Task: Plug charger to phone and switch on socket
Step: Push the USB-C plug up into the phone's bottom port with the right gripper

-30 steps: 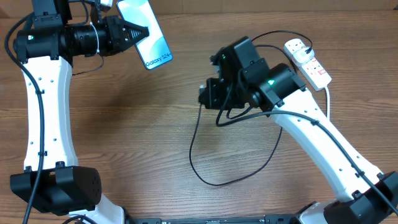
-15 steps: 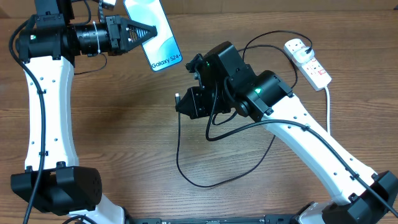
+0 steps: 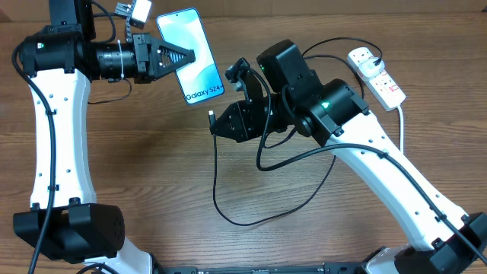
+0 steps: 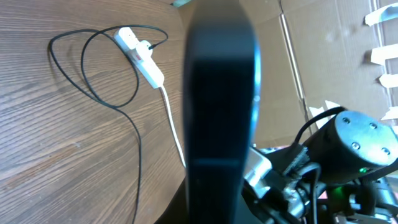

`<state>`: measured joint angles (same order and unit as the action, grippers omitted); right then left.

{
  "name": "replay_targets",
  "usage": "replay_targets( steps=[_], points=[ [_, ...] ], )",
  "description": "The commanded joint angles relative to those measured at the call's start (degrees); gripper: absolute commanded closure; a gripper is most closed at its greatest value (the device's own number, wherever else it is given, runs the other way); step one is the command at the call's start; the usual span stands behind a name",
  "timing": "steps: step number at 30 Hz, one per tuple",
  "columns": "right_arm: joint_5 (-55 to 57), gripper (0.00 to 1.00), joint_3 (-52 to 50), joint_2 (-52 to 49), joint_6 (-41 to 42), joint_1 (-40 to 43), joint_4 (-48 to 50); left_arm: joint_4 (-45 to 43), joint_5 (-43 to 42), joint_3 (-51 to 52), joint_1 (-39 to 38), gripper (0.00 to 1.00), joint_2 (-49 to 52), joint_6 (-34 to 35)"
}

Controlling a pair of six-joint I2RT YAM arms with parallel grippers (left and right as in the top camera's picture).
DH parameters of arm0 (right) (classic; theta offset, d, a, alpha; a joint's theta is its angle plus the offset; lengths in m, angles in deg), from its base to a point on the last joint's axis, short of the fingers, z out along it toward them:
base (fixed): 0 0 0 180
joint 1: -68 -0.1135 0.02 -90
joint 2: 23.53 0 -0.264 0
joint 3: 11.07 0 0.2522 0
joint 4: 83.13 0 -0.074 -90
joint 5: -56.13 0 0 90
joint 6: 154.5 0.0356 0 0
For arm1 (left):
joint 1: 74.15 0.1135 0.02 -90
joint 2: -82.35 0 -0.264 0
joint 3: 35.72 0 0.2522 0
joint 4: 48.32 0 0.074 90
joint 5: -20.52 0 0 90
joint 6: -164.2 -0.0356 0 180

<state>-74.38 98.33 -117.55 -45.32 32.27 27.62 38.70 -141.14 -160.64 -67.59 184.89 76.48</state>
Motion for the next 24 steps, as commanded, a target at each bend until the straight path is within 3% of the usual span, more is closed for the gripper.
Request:
replay_targets(
  steps=[1,24],
  points=[
    [-4.8,0.96,1.9,1.8,-2.1,0.8,-0.1,0.6,-1.2,-0.6,-0.2,0.96,0.0,-3.6],
    [-6.5,0.96,1.9,1.7,-3.0,1.0,1.0,6.3,-1.4,-0.6,-0.3,0.96,0.0,-6.2]
  ],
)
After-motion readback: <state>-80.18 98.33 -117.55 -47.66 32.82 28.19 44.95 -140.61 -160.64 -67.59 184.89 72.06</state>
